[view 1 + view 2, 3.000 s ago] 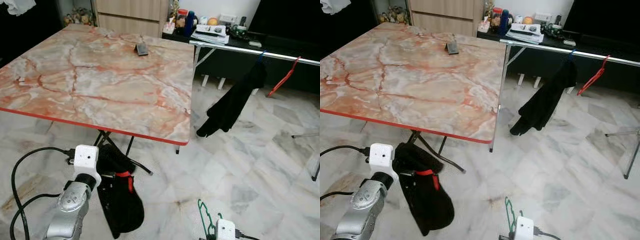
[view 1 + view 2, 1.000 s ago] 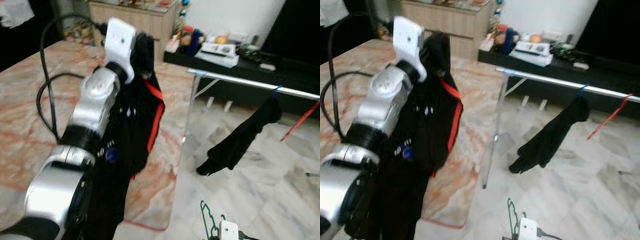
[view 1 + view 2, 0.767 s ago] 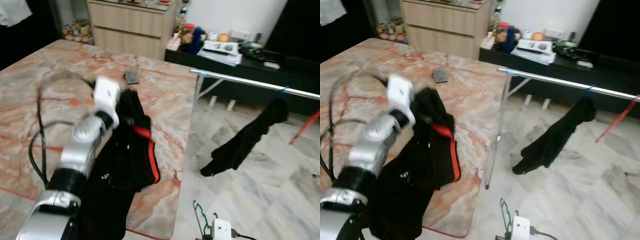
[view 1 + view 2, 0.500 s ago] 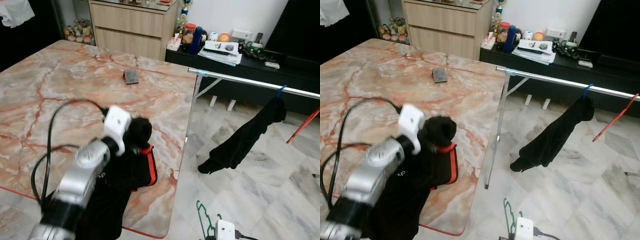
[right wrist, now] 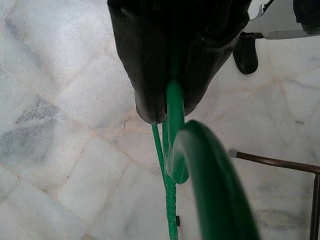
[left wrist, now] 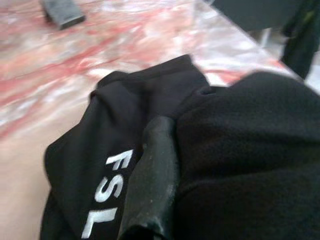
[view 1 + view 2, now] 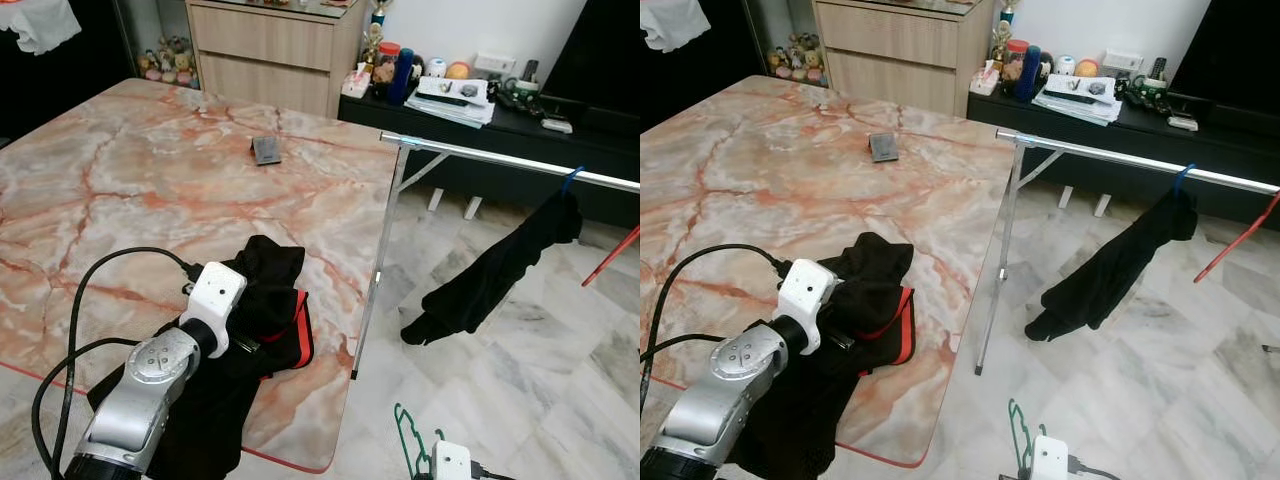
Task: Hang hanger
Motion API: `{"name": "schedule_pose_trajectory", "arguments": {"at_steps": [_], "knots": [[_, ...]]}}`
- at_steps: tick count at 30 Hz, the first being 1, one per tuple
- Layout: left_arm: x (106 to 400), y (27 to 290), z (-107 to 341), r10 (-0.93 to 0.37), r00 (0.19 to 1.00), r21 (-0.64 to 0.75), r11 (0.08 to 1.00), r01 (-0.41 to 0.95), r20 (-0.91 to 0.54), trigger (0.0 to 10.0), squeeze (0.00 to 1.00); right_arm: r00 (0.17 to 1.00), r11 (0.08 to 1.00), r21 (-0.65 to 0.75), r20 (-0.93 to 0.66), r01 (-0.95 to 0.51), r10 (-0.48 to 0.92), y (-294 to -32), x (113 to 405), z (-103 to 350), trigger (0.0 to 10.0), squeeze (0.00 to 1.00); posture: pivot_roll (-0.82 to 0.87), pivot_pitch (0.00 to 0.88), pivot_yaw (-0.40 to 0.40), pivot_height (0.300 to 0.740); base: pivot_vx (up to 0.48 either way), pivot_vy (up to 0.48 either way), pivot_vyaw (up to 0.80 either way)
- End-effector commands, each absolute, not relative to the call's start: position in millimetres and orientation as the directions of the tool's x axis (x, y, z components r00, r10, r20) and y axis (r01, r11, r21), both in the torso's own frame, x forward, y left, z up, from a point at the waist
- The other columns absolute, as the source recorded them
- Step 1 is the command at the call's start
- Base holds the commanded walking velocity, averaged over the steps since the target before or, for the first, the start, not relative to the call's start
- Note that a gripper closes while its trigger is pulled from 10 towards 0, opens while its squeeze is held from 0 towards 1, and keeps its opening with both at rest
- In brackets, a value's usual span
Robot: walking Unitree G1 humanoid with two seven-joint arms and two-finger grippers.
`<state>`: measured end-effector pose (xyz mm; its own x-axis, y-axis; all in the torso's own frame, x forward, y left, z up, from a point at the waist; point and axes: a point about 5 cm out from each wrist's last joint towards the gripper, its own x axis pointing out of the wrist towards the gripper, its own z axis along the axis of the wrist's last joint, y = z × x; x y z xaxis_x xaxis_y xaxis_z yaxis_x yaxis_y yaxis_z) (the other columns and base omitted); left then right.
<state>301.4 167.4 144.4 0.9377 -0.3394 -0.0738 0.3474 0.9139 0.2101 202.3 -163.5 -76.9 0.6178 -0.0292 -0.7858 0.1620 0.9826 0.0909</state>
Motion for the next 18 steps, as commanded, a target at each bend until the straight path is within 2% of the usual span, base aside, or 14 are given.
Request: {"name": "schedule_pose_trajectory", "arguments": {"at_steps": [1,8,18], "knots": [[296.9,170.2,142.8,-0.312,0.946,0.206,0.923,0.324,-0.088,10.0,1.0,0.595,0.981,0.098,-0.803,0.169,-0.023,-161.3,195.6,-80.8,10.0,0.0,0.11,0.128,-0.047,0.74,0.0,0.0,0.0],[291.7,175.4,141.3,-0.311,0.945,0.212,0.921,0.326,-0.1,10.0,1.0,0.595,0.98,0.098,-0.803,0.171,-0.024,-161.2,195.4,-80.9,10.0,0.0,0.11,0.125,-0.043,0.74,0.0,0.0,0.0],[281.7,191.3,156.0,-0.373,0.921,0.232,0.892,0.389,-0.112,10.0,1.0,0.594,0.98,0.1,-0.804,0.171,-0.022,-161.0,194.7,-81.3,10.0,0.0,0.11,0.114,-0.037,0.74,0.0,0.0,0.0]]}}
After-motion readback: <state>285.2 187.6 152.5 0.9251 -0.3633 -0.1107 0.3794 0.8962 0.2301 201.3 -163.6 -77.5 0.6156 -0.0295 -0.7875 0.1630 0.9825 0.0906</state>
